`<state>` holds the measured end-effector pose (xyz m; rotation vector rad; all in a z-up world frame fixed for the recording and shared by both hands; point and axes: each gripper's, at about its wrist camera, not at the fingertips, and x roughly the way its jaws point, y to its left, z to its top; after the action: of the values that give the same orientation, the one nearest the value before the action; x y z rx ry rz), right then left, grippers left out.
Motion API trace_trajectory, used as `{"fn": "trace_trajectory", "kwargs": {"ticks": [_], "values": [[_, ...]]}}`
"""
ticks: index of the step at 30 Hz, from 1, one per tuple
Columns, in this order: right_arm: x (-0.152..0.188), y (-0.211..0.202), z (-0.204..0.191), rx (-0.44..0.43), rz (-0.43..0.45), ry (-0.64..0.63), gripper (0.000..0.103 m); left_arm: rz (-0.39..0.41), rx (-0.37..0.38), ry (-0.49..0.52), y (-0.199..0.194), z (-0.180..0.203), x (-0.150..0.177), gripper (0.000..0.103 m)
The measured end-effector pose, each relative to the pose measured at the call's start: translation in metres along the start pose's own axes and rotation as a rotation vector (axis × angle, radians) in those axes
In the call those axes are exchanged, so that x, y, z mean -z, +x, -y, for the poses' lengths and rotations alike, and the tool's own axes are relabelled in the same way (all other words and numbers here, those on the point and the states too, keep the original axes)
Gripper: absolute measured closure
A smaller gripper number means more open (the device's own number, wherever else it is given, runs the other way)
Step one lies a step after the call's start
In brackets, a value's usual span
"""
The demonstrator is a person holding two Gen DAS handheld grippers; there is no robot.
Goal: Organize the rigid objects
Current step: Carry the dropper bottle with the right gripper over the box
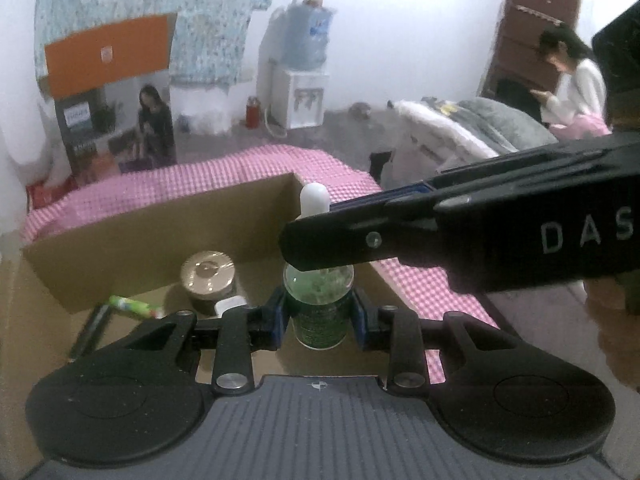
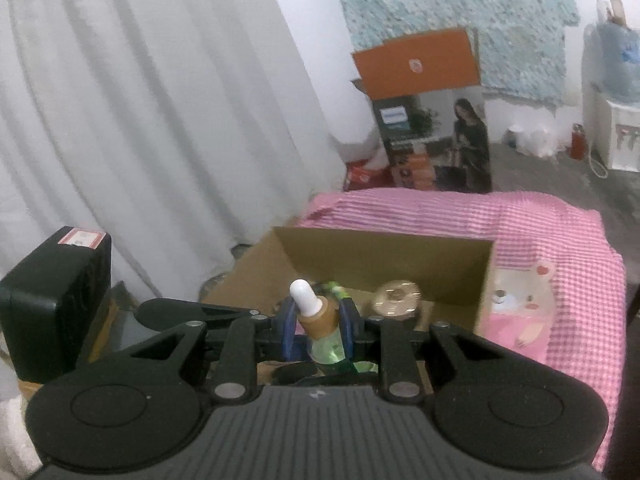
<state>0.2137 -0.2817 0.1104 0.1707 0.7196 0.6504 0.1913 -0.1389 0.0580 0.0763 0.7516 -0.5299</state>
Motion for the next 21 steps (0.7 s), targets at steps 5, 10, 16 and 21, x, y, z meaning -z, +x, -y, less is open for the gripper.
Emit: {"fn": "trace_trajectory", "kwargs": {"ticks": [5, 10, 16, 21], "values": [[-0.004, 0.028, 0.034, 0.022, -0.036, 0.007, 0.078, -0.059, 0.006, -0.054, 0.037, -0.008, -0.011, 0.072], [-0.002, 0.045, 0.055, 0.022, -0.067, 0.011, 0.078, -0.11, -0.013, -0.064, 0.058, -0.011, -0.013, 0.072], [0.004, 0.057, 0.06, 0.009, -0.114, -0.001, 0.078, -0.164, -0.023, -0.07, 0.067, -0.014, -0.009, 0.071], [0.008, 0.066, 0.057, 0.038, -0.16, -0.043, 0.078, -0.187, -0.029, -0.063, 0.07, -0.012, -0.006, 0.071]]}}
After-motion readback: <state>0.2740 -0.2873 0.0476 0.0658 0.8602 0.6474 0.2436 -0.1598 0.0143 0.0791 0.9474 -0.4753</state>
